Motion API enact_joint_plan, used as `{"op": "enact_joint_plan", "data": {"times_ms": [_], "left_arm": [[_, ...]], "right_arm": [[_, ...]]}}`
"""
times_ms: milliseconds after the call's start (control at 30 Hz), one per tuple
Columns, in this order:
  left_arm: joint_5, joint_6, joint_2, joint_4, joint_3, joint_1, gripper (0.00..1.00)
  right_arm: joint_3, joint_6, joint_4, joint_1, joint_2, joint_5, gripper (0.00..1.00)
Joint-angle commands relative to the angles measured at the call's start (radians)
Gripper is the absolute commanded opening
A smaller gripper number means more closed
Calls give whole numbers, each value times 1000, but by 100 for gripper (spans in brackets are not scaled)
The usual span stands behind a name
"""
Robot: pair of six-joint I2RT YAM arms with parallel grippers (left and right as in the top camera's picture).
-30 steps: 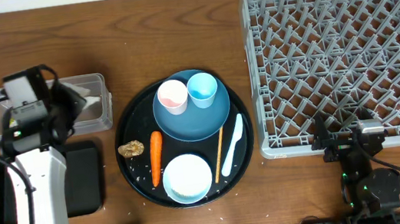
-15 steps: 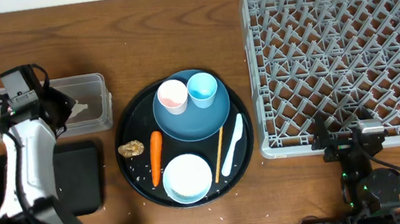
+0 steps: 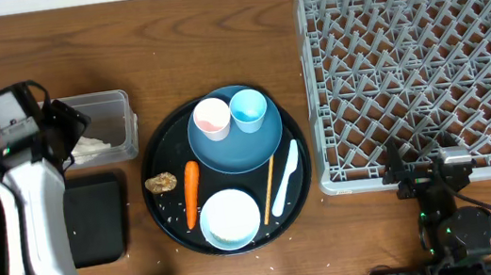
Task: Sort waste into correct bins and load items into the dishwasher rack
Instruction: 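Carry the tissue with the left gripper and drop it in the bin, then lower the left gripper onto the brown mushroom and grasp it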
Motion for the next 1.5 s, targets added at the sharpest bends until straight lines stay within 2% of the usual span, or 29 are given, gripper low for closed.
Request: {"op": "enact_joint_plan", "data": {"times_ms": [0, 133, 267, 367, 600, 733, 933, 1067, 1233, 1467], "left_arm": [[88, 17, -101, -82, 20, 2, 81], [169, 69, -190, -284, 20, -22, 81], [163, 154, -231, -468, 12, -113, 81], [120, 167, -233, -536, -8, -191, 81], [14, 142, -219, -526, -75, -312, 81], [14, 124, -200, -520, -85, -322, 76], [19, 116, -157, -512, -106, -323, 75], [27, 99, -126, -451, -163, -323, 73], [35, 98, -107, -344, -230, -323, 58], [56, 98, -103, -309, -245, -323, 55]], "right_arm": [[-3, 5, -1, -4, -6, 7, 99], [-3, 5, -1, -4, -6, 7, 99], [-3, 5, -1, -4, -6, 7, 99], [-3, 5, -1, -4, -6, 7, 99], [-3, 5, -1, -4, -6, 7, 99], [-3, 5, -1, -4, -6, 7, 99], [-3, 5, -1, -4, -6, 7, 99], [-3, 5, -1, -4, -6, 7, 99], [-3, 5, -1, -4, -6, 7, 99], [-3, 5, -1, -4, -6, 7, 99]]}}
